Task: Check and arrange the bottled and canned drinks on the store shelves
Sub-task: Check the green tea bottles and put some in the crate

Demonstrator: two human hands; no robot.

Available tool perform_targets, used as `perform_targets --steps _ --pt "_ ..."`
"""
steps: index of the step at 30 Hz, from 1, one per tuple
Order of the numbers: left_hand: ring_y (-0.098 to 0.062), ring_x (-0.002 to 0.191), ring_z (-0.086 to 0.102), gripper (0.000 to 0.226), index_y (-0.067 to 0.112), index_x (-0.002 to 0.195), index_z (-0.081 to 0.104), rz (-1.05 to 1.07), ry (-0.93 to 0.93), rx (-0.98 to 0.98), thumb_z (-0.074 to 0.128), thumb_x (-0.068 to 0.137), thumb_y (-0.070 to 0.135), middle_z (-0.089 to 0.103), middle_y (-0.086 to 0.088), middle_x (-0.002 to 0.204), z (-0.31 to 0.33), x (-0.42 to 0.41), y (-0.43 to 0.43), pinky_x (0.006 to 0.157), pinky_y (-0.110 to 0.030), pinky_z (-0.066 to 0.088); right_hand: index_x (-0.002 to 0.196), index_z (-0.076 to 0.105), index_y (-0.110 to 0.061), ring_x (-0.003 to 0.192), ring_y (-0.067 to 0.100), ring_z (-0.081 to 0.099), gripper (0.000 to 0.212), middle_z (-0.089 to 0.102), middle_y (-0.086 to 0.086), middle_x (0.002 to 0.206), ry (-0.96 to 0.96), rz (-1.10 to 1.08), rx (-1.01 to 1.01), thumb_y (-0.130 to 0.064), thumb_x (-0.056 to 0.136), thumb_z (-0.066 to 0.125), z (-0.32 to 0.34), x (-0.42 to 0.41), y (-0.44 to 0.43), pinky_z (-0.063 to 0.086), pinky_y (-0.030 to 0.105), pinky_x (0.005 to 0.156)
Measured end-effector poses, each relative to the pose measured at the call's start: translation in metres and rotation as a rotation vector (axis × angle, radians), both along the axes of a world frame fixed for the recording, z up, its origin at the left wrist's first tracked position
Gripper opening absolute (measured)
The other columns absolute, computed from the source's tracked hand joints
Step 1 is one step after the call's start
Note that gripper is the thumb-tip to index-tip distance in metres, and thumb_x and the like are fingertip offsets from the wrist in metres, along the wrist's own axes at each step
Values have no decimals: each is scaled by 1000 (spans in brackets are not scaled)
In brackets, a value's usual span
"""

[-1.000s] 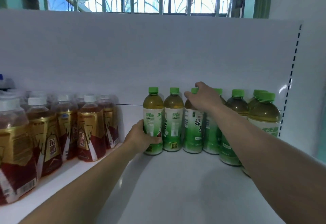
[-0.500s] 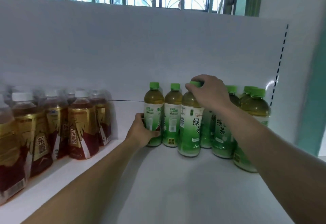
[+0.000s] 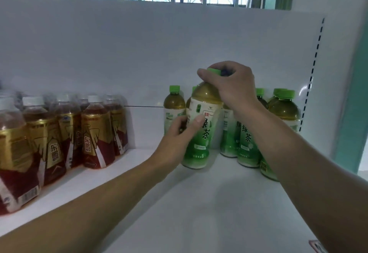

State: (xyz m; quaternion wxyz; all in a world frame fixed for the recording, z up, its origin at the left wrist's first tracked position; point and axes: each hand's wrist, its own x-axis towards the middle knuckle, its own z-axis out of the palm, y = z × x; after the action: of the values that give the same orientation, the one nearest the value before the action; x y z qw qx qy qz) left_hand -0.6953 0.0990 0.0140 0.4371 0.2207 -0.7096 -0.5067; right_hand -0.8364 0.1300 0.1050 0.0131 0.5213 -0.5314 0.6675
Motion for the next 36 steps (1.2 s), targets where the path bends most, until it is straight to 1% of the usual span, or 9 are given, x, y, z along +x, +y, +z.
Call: perform_targets --steps 3,7,12,15,22,26,29,32,36 --pt "1 105 61 75 38 127 40 26 -47 -6 71 62 58 61 15 118 -19 -2 7 81 -17 52 93 74 -24 76 2 66 22 68 -12 83 -47 56 -64 -38 80 84 -2 3 0 54 21 69" --pt "-1 95 69 59 32 118 56 -24 38 92 75 64 47 70 10 112 -33 -4 10 72 -16 56 94 71 -28 72 -7 63 21 66 -16 81 -32 81 -37 -40 81 82 -16 5 5 54 18 70" --pt "-14 100 72 49 27 112 69 -150 156 258 65 71 51 76 3 108 -26 -3 11 82 -32 57 140 52 -17 108 19 70 65 71 3 117 -355 538 61 -42 84 75 -46 -12 10 55 40 97" --pt "-18 104 72 54 25 121 68 -233 171 355 62 75 52 75 -1 114 -26 -5 16 84 -36 58 140 53 -10 116 31 67 72 69 16 126 -487 728 123 -40 79 77 -62 -11 11 53 51 102" --pt "-12 110 69 56 31 125 62 -203 111 210 74 72 47 72 7 119 -35 -12 18 91 -32 55 126 59 -10 102 30 73 54 74 12 108 -466 574 -29 -31 82 82 -64 -10 16 57 55 92" --pt "-26 86 73 62 16 123 67 -349 199 453 76 66 38 73 -12 112 -35 -3 15 67 -37 59 135 56 -6 97 26 70 64 70 10 106 -550 773 55 -40 83 73 -64 -9 19 58 45 89" --pt "-32 78 72 67 10 122 68 -458 179 549 72 65 45 72 -19 108 -32 5 16 65 -41 59 130 60 -8 96 24 70 56 71 10 107 -566 829 118 -41 85 69 -68 -8 19 57 42 85" --pt "-29 94 73 64 22 128 63 -324 130 399 73 71 50 72 -13 118 -33 3 16 72 -44 60 135 58 -9 109 29 69 59 71 12 119 -543 716 43 -36 86 77 -70 -7 13 54 52 99" --pt "-21 101 72 63 27 129 62 -208 24 272 71 70 48 73 -3 118 -36 -2 17 75 -40 59 131 57 -11 110 28 70 56 72 10 117 -529 635 -24 -36 86 78 -69 -9 12 54 53 99"
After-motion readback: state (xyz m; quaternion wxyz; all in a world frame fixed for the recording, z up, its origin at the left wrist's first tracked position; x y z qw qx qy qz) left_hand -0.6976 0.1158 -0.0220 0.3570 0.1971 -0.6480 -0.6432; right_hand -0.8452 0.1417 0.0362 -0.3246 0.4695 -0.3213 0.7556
